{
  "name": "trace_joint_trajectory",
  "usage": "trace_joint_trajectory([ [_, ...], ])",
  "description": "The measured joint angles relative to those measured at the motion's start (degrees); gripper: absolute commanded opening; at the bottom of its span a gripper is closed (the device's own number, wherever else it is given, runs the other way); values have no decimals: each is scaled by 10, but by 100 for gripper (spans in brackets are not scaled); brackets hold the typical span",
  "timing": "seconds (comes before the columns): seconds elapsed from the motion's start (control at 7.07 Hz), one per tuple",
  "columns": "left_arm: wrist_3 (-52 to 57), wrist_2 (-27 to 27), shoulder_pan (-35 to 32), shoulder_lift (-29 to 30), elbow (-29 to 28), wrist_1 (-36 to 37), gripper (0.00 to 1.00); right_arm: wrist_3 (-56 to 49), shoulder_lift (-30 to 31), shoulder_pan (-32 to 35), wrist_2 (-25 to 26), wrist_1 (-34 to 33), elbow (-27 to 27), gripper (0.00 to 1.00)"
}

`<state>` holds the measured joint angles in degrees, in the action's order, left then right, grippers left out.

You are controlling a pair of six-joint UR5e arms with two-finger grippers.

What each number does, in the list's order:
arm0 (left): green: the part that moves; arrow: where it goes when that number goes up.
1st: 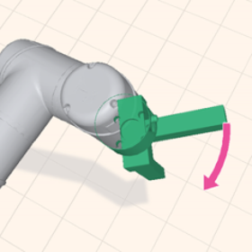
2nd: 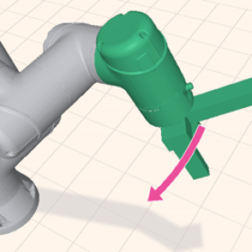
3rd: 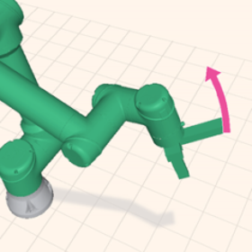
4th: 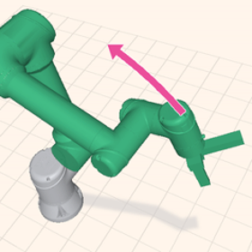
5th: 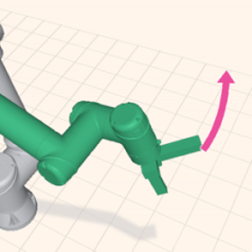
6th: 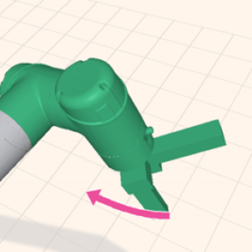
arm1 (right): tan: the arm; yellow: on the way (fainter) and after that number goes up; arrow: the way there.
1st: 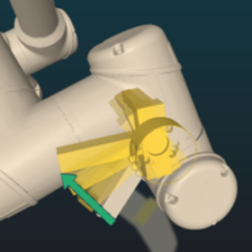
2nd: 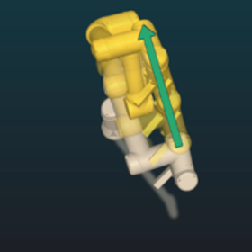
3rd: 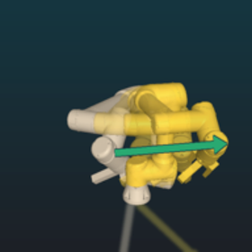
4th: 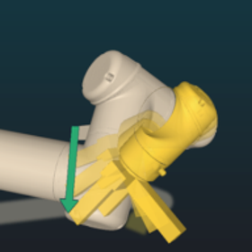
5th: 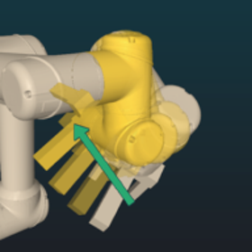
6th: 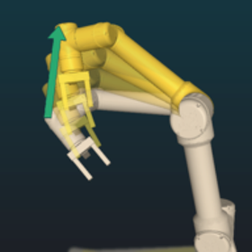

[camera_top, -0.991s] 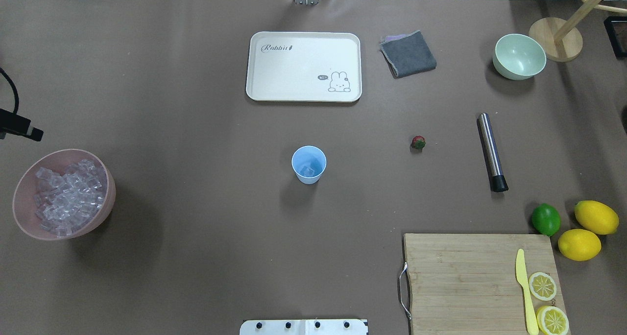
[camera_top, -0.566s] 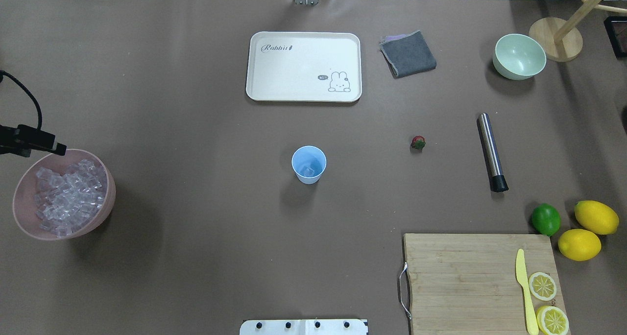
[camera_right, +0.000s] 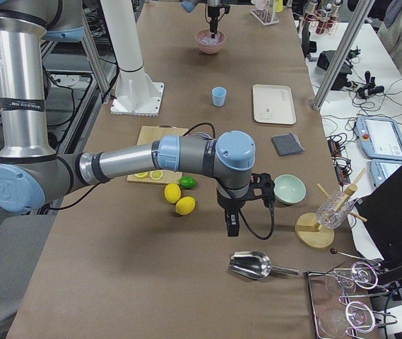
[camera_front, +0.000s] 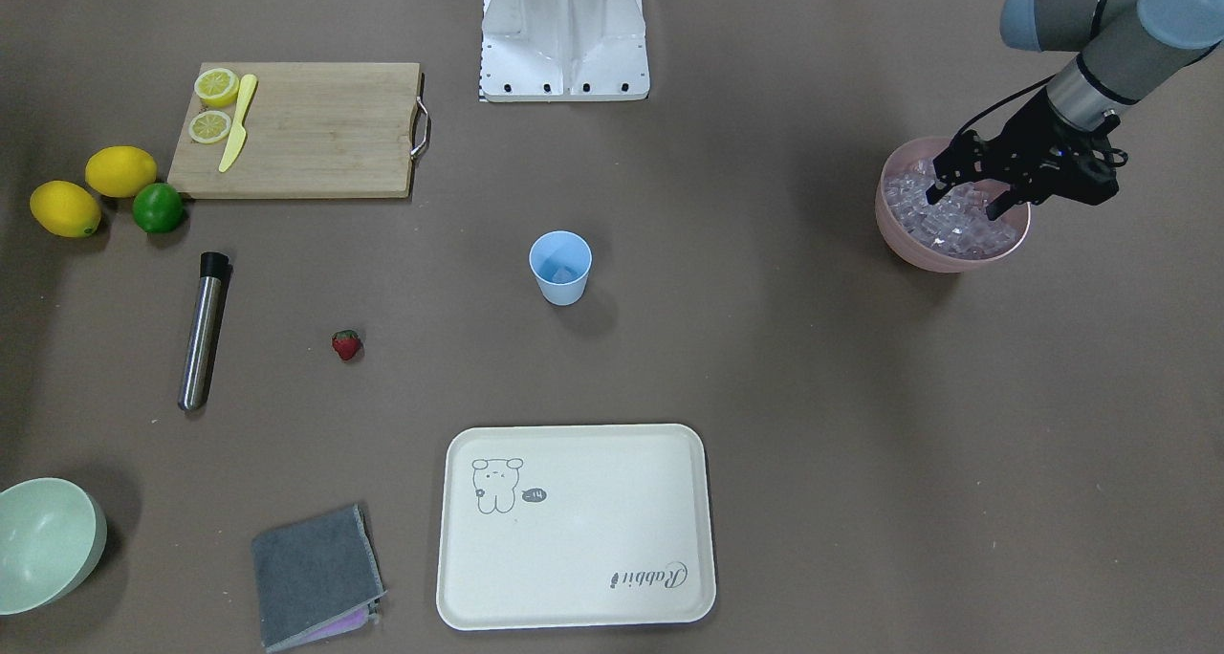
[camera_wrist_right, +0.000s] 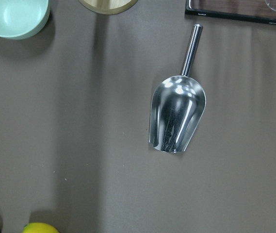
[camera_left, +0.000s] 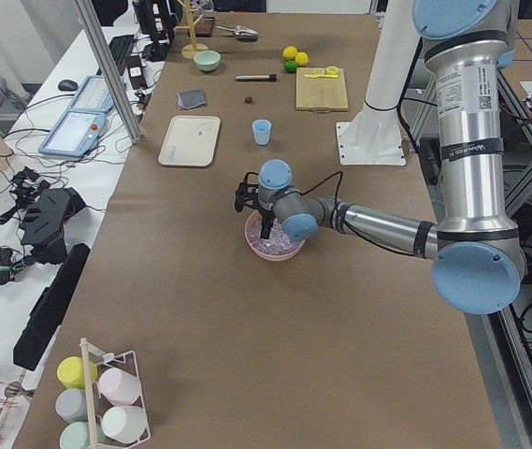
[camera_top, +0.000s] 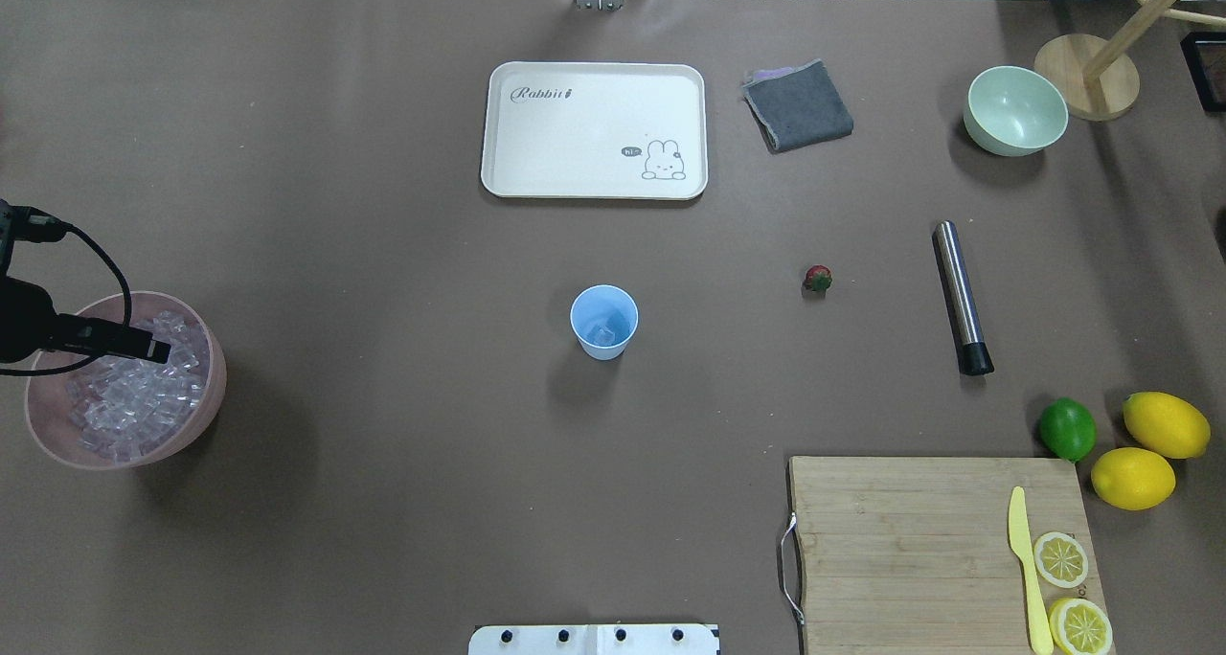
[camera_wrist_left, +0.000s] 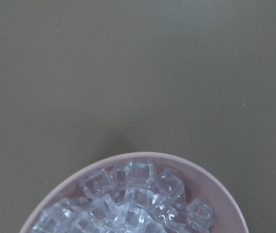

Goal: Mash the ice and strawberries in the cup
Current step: 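Grasp another ice cube in the pink bowl with the left gripper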

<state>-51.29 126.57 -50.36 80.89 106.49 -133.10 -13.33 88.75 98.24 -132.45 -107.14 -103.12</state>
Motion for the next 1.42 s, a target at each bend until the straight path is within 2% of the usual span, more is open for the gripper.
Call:
trace_joint_trajectory([
  [0.85, 6, -10, 19, -45, -6, -68, 93, 1, 1, -1, 0, 0, -1, 100],
  [0.99, 5, -16, 26, -47, -6, -74, 89, 1, 2, 0, 0, 0, -2, 100],
  [1.42, 4, -21, 35, -42, -5, -77, 89, 1, 4, 0, 0, 0, -2, 100],
])
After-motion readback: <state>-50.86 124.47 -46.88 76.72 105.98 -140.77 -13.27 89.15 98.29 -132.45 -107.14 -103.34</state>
